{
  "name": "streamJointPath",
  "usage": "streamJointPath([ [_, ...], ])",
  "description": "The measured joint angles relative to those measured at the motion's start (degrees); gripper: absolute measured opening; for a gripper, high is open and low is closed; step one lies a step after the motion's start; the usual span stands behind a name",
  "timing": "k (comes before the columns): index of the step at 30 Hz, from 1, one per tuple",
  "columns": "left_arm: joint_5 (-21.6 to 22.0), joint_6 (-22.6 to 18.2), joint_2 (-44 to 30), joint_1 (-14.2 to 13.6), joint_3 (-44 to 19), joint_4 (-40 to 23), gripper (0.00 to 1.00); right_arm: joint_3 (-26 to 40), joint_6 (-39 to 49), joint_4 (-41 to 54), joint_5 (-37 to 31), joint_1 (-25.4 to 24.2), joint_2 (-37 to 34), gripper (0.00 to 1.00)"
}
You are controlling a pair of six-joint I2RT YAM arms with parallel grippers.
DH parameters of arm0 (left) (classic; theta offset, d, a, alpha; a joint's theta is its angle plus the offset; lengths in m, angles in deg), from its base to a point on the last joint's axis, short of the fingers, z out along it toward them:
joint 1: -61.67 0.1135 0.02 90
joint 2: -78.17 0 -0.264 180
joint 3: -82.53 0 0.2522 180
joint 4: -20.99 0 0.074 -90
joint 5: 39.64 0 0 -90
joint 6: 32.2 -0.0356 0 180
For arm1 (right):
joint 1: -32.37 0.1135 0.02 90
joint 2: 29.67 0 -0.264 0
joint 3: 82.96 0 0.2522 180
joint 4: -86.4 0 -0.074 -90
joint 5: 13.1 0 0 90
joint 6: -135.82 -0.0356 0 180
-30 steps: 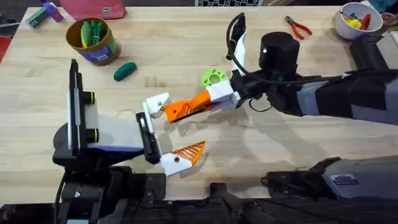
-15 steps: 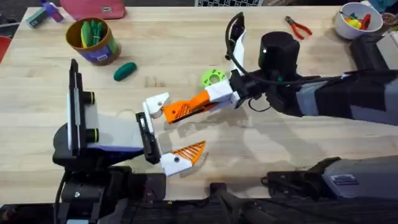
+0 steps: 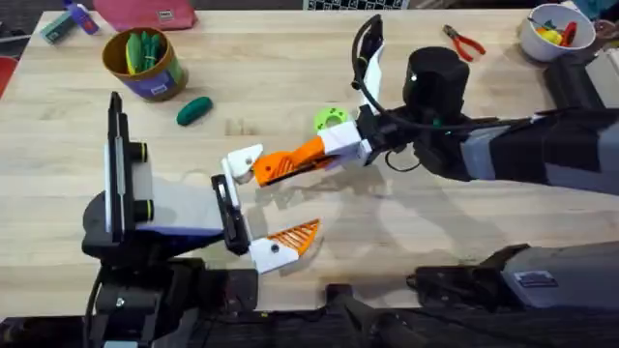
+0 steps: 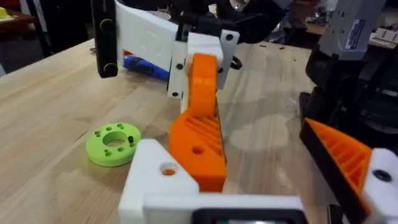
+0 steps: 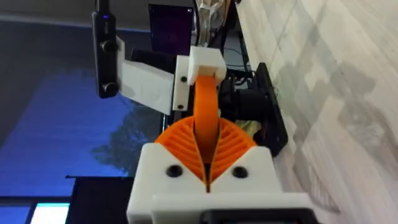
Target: Pick up the gripper from the table and insert it into the empty holder that is missing its gripper. Then pick up a screw, insert it into the mounting hole, and use the screwdriver to tighten it. Finally, clean up the table by picking up the vegetable and placing it into the bucket.
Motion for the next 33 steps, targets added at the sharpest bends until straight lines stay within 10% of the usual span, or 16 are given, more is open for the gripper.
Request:
streamJointPath([
  [33,0.2,1.3,0.0,0.0,0.0,0.0,0.987,0.7,-2.7,-1.0,-11.5,5.4,0.0,0.009],
])
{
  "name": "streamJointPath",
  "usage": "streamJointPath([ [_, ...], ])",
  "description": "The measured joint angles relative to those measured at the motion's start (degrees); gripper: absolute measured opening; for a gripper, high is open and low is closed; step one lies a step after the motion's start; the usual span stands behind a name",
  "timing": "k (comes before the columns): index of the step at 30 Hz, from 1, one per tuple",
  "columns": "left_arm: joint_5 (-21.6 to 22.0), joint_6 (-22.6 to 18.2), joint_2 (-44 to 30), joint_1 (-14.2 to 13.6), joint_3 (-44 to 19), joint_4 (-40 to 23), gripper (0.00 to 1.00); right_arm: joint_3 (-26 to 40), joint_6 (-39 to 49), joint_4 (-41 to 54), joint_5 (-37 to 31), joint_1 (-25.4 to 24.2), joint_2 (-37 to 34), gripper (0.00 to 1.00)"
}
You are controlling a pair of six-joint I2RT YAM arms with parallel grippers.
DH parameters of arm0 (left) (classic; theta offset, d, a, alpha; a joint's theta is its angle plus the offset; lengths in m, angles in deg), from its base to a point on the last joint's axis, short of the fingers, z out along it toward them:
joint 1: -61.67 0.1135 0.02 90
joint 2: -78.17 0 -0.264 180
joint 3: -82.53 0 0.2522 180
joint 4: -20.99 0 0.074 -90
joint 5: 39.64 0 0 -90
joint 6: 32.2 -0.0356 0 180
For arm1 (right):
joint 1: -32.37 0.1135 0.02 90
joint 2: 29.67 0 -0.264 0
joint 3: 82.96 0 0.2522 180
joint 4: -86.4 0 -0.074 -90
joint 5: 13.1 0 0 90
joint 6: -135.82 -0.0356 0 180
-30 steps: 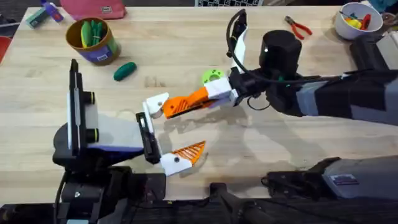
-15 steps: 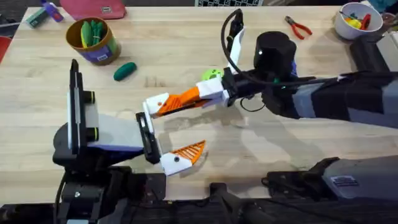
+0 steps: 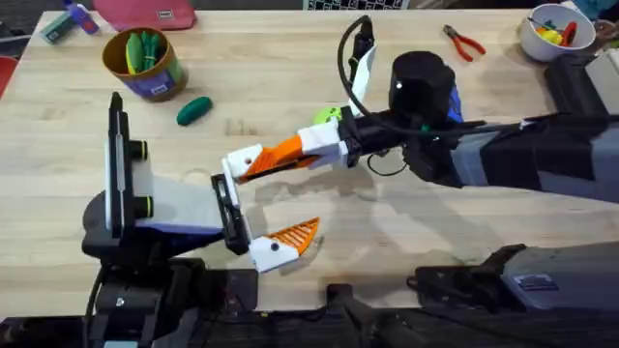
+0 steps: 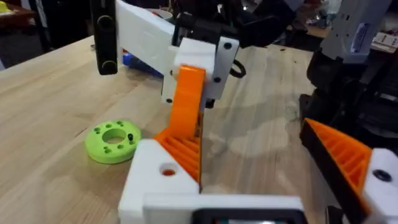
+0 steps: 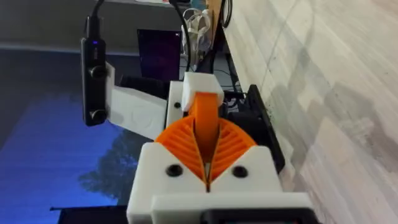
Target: Pick up the gripper from the table and insert it into the empty holder that is missing its gripper. Then pick up a screw, insert it into the mounting hole, and use the screwdriver to tighten it. Finally, clean up the table by picking up the vegetable and placing it into the bucket.
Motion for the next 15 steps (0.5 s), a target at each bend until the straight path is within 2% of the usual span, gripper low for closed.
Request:
streamJointPath([
  [15,0.0,0.0,0.0,0.0,0.0,0.0,0.985,0.0,-0.4,0.0,-0.5,0.4,0.0,0.009],
])
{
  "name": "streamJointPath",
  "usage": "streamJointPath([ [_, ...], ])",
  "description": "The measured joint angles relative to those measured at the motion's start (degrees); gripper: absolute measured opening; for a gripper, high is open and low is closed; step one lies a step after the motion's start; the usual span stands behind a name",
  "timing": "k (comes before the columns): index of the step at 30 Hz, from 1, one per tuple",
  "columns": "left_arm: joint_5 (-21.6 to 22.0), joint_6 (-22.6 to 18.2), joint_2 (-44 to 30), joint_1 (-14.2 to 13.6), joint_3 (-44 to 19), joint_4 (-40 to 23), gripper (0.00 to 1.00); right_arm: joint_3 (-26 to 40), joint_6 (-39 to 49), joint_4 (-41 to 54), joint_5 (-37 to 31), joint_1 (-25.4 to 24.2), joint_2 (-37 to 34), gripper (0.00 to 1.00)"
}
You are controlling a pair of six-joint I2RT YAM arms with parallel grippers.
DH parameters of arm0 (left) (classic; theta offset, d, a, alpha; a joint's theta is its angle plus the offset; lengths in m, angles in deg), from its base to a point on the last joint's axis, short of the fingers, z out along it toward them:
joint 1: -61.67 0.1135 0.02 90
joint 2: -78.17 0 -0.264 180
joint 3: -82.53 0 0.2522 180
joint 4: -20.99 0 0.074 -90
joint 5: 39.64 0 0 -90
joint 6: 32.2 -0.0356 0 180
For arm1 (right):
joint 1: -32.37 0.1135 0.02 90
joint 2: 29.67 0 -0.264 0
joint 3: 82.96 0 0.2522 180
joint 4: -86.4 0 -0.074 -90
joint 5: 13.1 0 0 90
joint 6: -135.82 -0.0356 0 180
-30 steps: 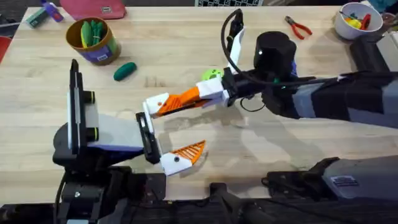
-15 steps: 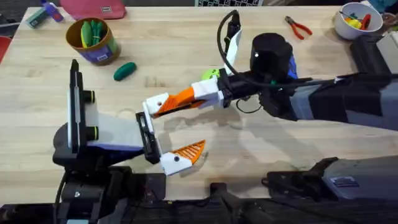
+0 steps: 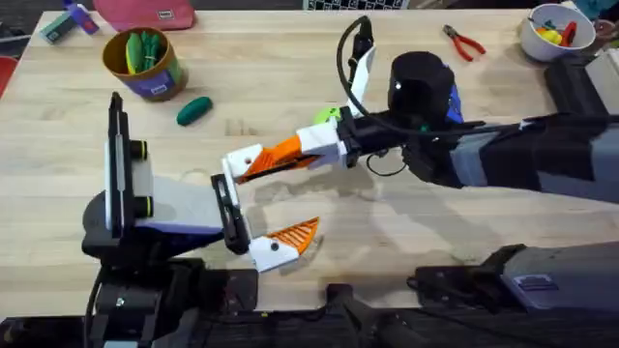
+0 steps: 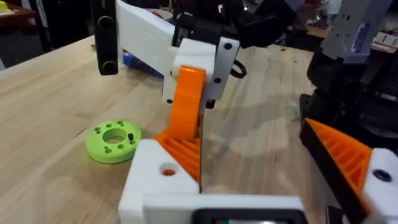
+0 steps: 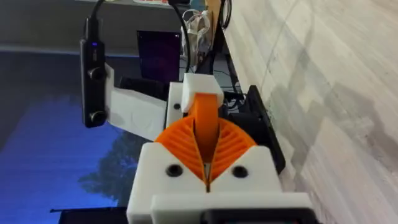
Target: Pick up the gripper from the table and insert it into the empty holder that is missing its gripper. Then pick up a screw, insert it into the mounting hole, and use the screwdriver to tighten it. Finally, clean up the table by picking up the vegetable and placing it into the bucket.
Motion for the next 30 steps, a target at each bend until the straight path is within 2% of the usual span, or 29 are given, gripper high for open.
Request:
streamJointPath([
  [30,0.2,0.2,0.0,0.0,0.0,0.0,0.987,0.0,-0.2,0.0,-1.0,0.2,0.0,0.009],
])
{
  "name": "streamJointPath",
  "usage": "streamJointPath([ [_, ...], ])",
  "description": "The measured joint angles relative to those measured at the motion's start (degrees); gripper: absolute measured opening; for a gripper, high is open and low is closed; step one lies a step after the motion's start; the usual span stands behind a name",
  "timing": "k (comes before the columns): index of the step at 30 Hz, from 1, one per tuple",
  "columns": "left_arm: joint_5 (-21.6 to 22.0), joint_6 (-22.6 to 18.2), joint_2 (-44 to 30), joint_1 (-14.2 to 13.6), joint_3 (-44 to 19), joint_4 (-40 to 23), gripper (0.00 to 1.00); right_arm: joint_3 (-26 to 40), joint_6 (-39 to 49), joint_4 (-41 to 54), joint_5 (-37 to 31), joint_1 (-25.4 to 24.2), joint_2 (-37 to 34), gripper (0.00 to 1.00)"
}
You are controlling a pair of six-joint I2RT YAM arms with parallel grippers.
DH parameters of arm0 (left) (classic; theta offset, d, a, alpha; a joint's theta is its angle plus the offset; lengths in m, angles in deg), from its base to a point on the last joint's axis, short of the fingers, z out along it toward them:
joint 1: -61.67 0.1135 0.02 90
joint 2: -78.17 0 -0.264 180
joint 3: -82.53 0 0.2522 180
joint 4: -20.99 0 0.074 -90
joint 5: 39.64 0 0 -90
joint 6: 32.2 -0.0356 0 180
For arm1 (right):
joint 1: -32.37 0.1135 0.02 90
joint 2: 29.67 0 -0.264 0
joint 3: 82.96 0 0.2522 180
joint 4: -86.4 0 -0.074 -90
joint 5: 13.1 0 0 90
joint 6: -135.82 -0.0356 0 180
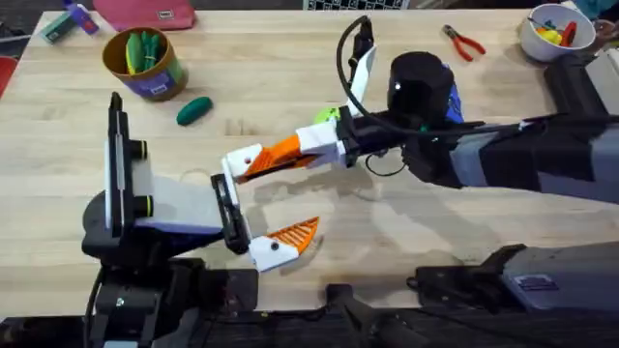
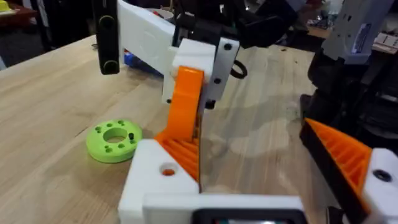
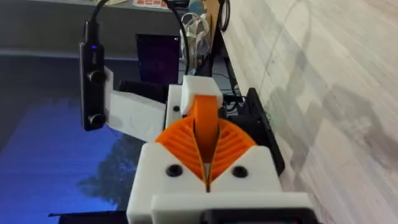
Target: Pick up the gripper from the table and insert it into the empty holder that is missing its gripper. Then pick up a screw, insert it into the mounting hole, and use the screwdriver to tighten it. Finally, clean up the table by picking up the vegetable and placing it into the bucket.
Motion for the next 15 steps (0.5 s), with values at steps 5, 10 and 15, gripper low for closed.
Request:
streamJointPath([
  [5,0.0,0.0,0.0,0.0,0.0,0.0,0.986,0.0,0.0,0.0,0.0,0.0,0.0,0.009],
  [10,0.0,0.0,0.0,0.0,0.0,0.0,0.987,0.0,0.0,0.0,0.0,0.0,0.0,0.009],
  [15,0.0,0.0,0.0,0.0,0.0,0.0,0.987,0.0,-0.2,0.1,-0.1,0.0,0.0,0.086],
])
